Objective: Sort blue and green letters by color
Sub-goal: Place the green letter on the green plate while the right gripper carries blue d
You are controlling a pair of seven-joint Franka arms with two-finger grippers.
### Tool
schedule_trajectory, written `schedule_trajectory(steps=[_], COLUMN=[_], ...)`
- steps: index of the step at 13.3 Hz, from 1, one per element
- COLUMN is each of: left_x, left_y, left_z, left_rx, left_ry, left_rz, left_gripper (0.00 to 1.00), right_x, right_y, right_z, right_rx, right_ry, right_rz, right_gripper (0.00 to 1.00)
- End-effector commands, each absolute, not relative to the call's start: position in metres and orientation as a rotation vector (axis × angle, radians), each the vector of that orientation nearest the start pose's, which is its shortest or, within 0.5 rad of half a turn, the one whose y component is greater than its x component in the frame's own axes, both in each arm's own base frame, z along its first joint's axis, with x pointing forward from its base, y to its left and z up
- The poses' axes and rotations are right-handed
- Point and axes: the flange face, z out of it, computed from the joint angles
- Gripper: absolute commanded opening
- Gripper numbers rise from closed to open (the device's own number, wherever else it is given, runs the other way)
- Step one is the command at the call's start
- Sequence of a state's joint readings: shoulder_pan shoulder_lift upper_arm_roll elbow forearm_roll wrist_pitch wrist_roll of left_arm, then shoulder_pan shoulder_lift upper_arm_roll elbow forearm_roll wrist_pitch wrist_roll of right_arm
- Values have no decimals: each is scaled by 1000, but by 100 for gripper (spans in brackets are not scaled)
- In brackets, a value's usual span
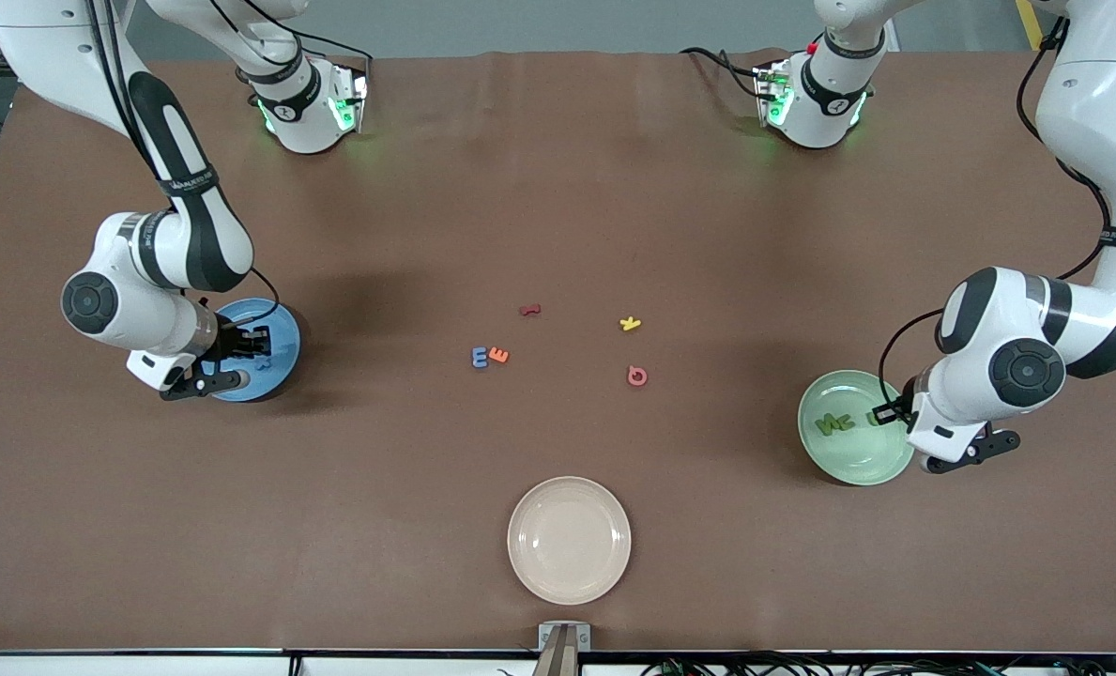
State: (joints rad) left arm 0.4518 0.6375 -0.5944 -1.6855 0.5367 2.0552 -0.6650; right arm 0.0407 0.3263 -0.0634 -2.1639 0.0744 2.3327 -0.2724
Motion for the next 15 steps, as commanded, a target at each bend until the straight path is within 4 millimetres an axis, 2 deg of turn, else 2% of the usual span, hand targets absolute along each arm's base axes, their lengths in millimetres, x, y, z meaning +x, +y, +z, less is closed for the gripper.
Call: schedule_trajectory(steps=[1,4,5,6,7,8,10,12,13,14,15], left_x=[659,662,661,660,659,657,650,645,644,640,638], left_y=[-28,-39,-34,-27,-20,-19,-26,-34,-37,-38,-40], left_z=[277,275,268,265,260,257,248,242,240,236,234], left_rx=[-2974,-2999,-3001,-2999,-2999,-3001,-2999,-3004,-3010,-3007,-3005], left_ry=[-413,-357,-361,-368,-377,-368,-351,-351,-359,-355,-347], left_rz=[81,88,107,123,137,151,182,208,221,238,248], left_gripper=[0,0,0,0,0,0,0,6,16,21,43], right_x=[522,513,512,512,513,513,514,518,525,532,535], right_y=[-21,-21,-20,-19,-19,-19,-12,16,36,64,96], right_z=[228,220,220,220,220,221,225,231,235,242,248], right_rx=[-3066,-3069,-3068,-3068,-3068,-3069,-3069,-3080,-3094,-3104,-3110], right_ry=[-329,-327,-329,-329,-327,-329,-327,-288,-209,-148,-90], right_rz=[182,180,183,183,180,178,176,162,143,119,99], right_gripper=[13,18,32,51,77,95,96,97,97,97,97])
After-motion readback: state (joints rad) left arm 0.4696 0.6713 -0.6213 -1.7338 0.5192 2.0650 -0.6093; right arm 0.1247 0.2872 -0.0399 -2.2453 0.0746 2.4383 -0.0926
